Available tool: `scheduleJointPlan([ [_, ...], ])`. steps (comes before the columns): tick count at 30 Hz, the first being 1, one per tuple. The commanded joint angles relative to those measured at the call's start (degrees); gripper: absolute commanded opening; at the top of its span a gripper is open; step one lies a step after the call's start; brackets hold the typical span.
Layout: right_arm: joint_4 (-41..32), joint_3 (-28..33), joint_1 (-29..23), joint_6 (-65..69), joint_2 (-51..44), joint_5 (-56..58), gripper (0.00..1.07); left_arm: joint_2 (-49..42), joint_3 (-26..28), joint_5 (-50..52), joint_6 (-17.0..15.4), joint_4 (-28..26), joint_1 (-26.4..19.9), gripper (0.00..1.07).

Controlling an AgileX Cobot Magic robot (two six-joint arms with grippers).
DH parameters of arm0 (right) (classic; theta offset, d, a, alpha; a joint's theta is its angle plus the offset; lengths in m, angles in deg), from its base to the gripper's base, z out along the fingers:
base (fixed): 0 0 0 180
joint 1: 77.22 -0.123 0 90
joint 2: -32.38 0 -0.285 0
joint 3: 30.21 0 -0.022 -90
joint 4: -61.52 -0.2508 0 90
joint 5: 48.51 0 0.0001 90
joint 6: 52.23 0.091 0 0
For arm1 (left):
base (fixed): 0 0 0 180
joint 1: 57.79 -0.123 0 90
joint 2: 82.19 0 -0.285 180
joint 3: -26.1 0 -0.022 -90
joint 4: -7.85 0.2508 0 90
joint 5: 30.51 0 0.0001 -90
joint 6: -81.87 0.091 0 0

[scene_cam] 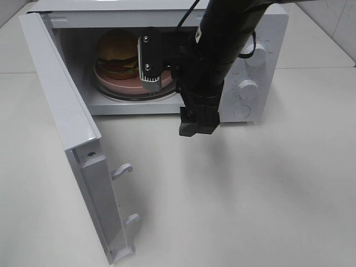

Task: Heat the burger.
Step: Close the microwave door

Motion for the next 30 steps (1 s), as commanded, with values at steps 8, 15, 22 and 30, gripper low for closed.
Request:
scheduleJointPlan([
  [8, -0.34, 12.09, 0.00, 7.16, -11.92, 2.98, 0.84, -1.15, -0.06, 0.29, -0.17, 0.00, 0.23, 1.00],
  [15, -0.40, 20.80, 0.80, 13.69, -20.63, 4.18, 0.82, -1.15, -0.06, 0.29, -0.17, 0.00, 0.23, 1.00],
  [22, -0.57, 27.04, 5.04, 23.38, -27.16, 5.67, 0.82, -1.15, -0.06, 0.29, -0.17, 0.00, 0.23, 1.00],
  [30, -0.17, 30.14, 16.44, 39.88, -31.97, 7.62, 0.76, -1.15, -0.06, 0.29, -0.17, 0.00, 0.23, 1.00],
])
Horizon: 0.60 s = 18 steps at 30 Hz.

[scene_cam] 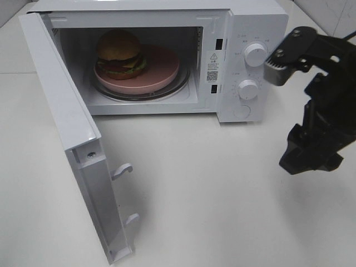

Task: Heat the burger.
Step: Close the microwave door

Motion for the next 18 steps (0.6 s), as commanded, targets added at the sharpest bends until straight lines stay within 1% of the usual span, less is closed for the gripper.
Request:
scheduleJointPlan([
  [1, 0.06, 0.63, 5.16, 8.19, -1.32, 1.66, 0.75, -1.15, -0.06, 0.29, -0.17, 0.00, 0.23, 1.00],
  [2, 0.06, 0.63, 5.16, 8.19, -1.32, 1.66, 0.75, -1.15, -0.06, 0.29, -0.17, 0.00, 0.23, 1.00],
  [4, 0.06, 0.63, 10.77, 12.66, -2.86, 1.78, 0.75, -1.15, -0.06, 0.29, -0.17, 0.00, 0.23, 1.00],
  [7, 0.06, 0.63, 12.26, 13.24, -3.27, 1.89, 0.75, -1.15, -0.06, 0.29, -0.17, 0.00, 0.23, 1.00],
  [8, 0.17, 0.63, 14.84, 13.81, -3.72, 1.95, 0.75, -1.15, -0.06, 0.29, -0.17, 0.00, 0.23, 1.00],
  [9, 0.17, 0.63, 16.04, 14.21, -3.84, 2.01, 0.75, -1.15, -0.06, 0.29, -0.17, 0.00, 0.23, 1.00],
  [10, 0.17, 0.63, 16.04, 14.21, -3.84, 2.01, 0.75, -1.15, -0.06, 0.29, -0.17, 0.00, 0.23, 1.00],
  [12, 0.11, 0.63, 22.00, 16.84, -4.01, 2.75, 0.75, -1.15, -0.06, 0.29, -0.17, 0.00, 0.23, 1.00],
  [13, 0.11, 0.63, 22.00, 16.84, -4.01, 2.75, 0.75, -1.15, -0.06, 0.29, -0.17, 0.00, 0.23, 1.00],
  [14, 0.11, 0.63, 23.09, 17.53, -4.01, 3.04, 0.75, -1.15, -0.06, 0.29, -0.17, 0.00, 0.23, 1.00],
  [15, 0.17, 0.63, 25.44, 18.74, -4.01, 3.90, 0.75, -1.15, -0.06, 0.29, -0.17, 0.00, 0.23, 1.00],
  [16, 0.17, 0.63, 25.44, 18.74, -4.01, 3.90, 0.75, -1.15, -0.06, 0.29, -0.17, 0.00, 0.23, 1.00],
  [18, 0.86, 0.63, 27.50, 19.42, -4.53, 4.41, 0.75, -1.15, -0.06, 0.29, -0.17, 0.00, 0.23, 1.00],
])
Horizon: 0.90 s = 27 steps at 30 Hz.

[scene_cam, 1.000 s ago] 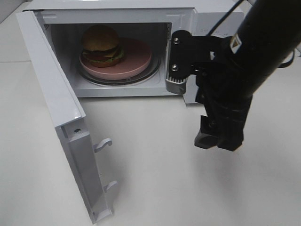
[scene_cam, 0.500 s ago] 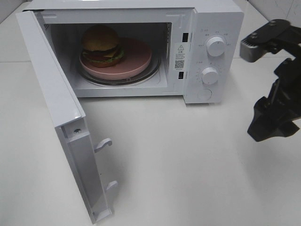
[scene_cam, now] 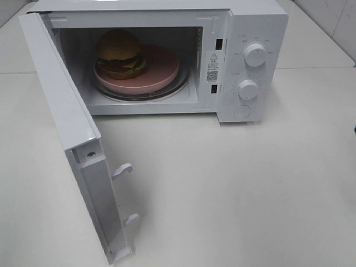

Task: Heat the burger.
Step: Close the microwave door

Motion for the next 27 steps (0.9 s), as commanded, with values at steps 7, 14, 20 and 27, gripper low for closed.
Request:
scheduleJointPlan([
  [7, 1.95, 3.67, 1.83, 1.15, -8.08, 0.23, 0.75, -1.15, -0.06, 0.29, -0.17, 0.00, 0.23, 1.00],
  [14, 2.64, 13.41, 1.83, 1.15, -28.30, -0.69, 0.75, -1.15, -0.06, 0.29, -0.17, 0.00, 0.23, 1.00],
  [20, 2.81, 17.53, 1.83, 1.09, -40.68, 0.86, 0.75, -1.15, -0.06, 0.29, -0.17, 0.00, 0.23, 1.00],
  [27, 2.81, 22.29, 1.83, 0.69, -55.58, 1.72, 0.75, -1.15, -0.06, 0.29, -0.17, 0.00, 0.23, 1.00],
])
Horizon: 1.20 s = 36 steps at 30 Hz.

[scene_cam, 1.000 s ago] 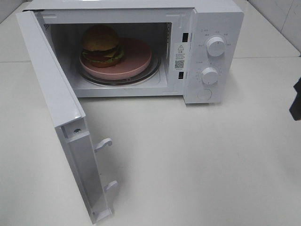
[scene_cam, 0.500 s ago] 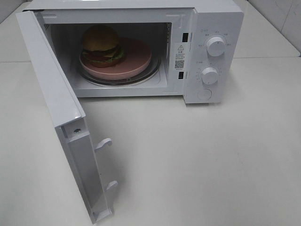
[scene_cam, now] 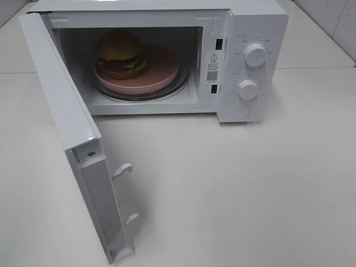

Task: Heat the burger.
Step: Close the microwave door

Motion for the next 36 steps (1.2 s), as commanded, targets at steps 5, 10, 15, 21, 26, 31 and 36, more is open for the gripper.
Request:
scheduleJointPlan([
  [5, 0.23, 0.63, 0.17, -0.17, -12.15, 0.57, 0.75, -1.15, -0.06, 0.29, -0.17, 0.00, 0.23, 1.00],
  [10, -0.34, 0.63, 0.17, -1.15, -17.13, 0.69, 0.75, -1.15, -0.06, 0.29, -0.17, 0.00, 0.23, 1.00],
  [15, -0.40, 1.03, 0.17, -1.15, -21.03, 0.86, 0.75, -1.15, -0.06, 0.29, -0.17, 0.00, 0.23, 1.00],
  [21, -0.29, 1.03, 0.17, -1.03, -21.89, 0.86, 0.74, -1.03, -0.06, 0.29, -0.17, 0.00, 0.23, 1.00],
  [26, -0.29, 1.03, 0.17, -0.97, -21.89, 0.86, 0.74, -1.03, -0.06, 0.29, -0.17, 0.00, 0.23, 1.00],
  [31, -0.29, 1.03, 0.17, -0.97, -21.89, 0.86, 0.74, -1.03, -0.06, 0.29, -0.17, 0.00, 0.23, 1.00],
  [36, -0.29, 1.03, 0.17, -0.97, -21.83, 0.86, 0.74, -1.03, -0.06, 0.29, -0.17, 0.00, 0.23, 1.00],
])
